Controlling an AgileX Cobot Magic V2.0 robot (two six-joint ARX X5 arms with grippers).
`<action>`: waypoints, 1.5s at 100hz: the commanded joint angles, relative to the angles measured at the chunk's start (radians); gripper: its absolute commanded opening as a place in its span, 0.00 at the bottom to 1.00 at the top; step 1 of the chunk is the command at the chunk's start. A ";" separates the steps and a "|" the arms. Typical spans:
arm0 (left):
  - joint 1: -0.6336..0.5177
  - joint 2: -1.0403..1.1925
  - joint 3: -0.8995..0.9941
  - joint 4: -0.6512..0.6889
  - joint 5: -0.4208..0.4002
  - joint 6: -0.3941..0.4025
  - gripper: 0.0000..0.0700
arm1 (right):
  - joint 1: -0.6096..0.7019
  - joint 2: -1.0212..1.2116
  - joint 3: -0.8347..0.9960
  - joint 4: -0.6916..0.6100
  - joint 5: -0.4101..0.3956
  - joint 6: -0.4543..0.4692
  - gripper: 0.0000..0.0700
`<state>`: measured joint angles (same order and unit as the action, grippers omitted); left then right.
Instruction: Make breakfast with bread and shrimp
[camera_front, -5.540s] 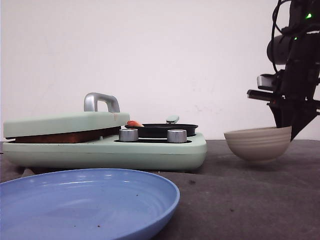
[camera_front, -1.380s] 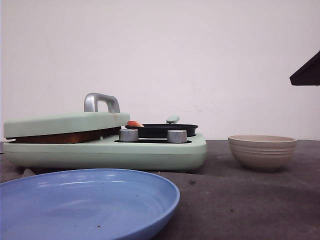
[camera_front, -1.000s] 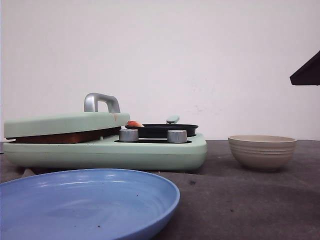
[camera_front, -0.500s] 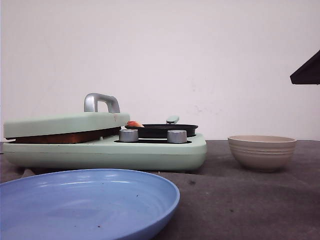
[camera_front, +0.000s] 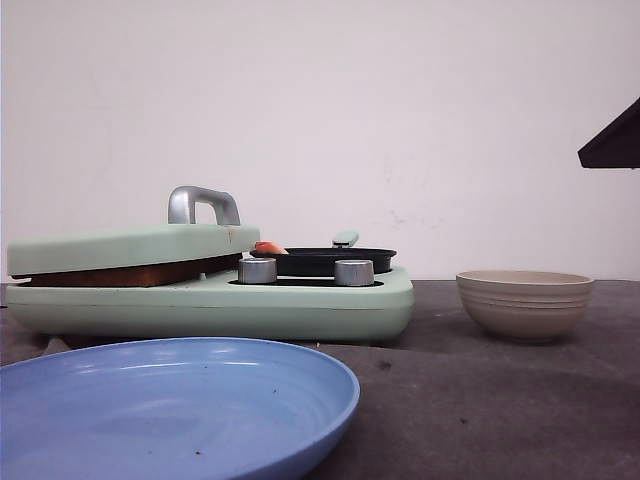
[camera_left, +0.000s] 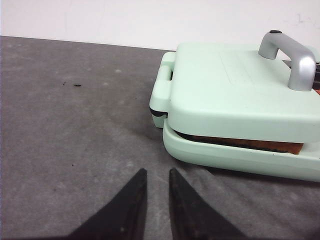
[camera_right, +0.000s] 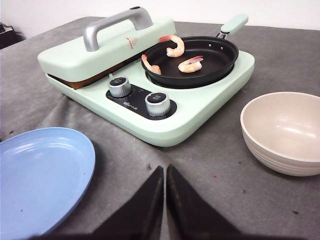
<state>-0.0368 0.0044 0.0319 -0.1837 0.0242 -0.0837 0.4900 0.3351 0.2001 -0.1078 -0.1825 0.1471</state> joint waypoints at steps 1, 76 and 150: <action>-0.001 0.000 -0.017 -0.004 0.001 0.013 0.00 | 0.004 0.000 0.003 0.011 0.000 0.010 0.00; -0.001 0.000 -0.017 -0.003 0.001 0.013 0.00 | -0.183 -0.320 -0.188 -0.008 0.374 -0.267 0.00; -0.001 -0.001 -0.016 -0.004 0.001 0.013 0.00 | -0.335 -0.332 -0.189 -0.076 0.230 -0.206 0.00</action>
<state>-0.0372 0.0051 0.0319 -0.1837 0.0246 -0.0837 0.1558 0.0040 0.0170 -0.1764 0.0330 -0.0738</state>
